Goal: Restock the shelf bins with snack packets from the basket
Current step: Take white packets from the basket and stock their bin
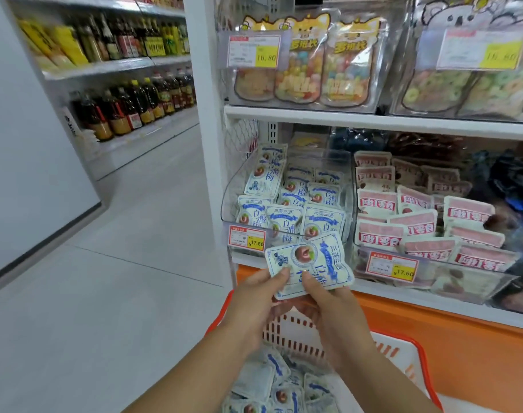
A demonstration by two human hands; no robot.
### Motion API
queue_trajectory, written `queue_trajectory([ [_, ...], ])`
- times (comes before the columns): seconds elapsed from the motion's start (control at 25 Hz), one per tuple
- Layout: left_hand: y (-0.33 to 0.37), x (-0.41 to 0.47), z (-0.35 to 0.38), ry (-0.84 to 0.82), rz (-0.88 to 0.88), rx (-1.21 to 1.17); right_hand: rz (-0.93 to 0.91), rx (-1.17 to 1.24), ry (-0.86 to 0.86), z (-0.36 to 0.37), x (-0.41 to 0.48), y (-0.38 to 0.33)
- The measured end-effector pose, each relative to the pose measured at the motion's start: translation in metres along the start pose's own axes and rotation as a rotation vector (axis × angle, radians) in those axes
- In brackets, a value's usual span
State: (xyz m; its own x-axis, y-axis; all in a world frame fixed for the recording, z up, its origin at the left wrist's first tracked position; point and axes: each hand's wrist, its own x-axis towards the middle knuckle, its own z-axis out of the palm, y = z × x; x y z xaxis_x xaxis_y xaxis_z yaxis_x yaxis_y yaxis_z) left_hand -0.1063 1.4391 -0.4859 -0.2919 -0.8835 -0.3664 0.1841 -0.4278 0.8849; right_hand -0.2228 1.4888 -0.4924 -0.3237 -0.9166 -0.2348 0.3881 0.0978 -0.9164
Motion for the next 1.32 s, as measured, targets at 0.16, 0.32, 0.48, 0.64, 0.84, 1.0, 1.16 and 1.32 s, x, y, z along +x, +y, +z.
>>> queue_trajectory([
  [0.16, 0.05, 0.02, -0.019, 0.227, 0.476, 0.407, -0.305, -0.415, 0.093, 0.034, 0.041, -0.067],
  [0.32, 0.069, 0.049, -0.051, 0.479, 0.779, 0.857, -0.439, -0.733, 0.071, 0.061, 0.121, -0.121],
  [0.48, 0.065, 0.072, -0.065, 0.386, 0.685, 0.988, -0.298, -0.959, 0.018, 0.088, 0.197, -0.133],
  [0.64, 0.07, 0.085, -0.068, 0.377, 0.598, 0.925, -0.008, -1.21, -0.141, 0.112, 0.218, -0.115],
  [0.84, 0.074, 0.091, -0.066, 0.361, 0.561, 0.879, 0.01, -1.138, -0.032, 0.112, 0.216, -0.117],
  [1.0, 0.076, 0.088, -0.065, 0.347, 0.554, 0.879, 0.002, -0.905, 0.047, 0.108, 0.228, -0.115],
  [1.16, 0.074, 0.092, -0.067, 0.343, 0.554, 0.872, -0.123, -0.964, 0.085, 0.112, 0.234, -0.101],
  [1.32, 0.07, 0.089, -0.072, 0.347, 0.621, 0.874, -0.217, -1.058, 0.126, 0.108, 0.211, -0.111],
])
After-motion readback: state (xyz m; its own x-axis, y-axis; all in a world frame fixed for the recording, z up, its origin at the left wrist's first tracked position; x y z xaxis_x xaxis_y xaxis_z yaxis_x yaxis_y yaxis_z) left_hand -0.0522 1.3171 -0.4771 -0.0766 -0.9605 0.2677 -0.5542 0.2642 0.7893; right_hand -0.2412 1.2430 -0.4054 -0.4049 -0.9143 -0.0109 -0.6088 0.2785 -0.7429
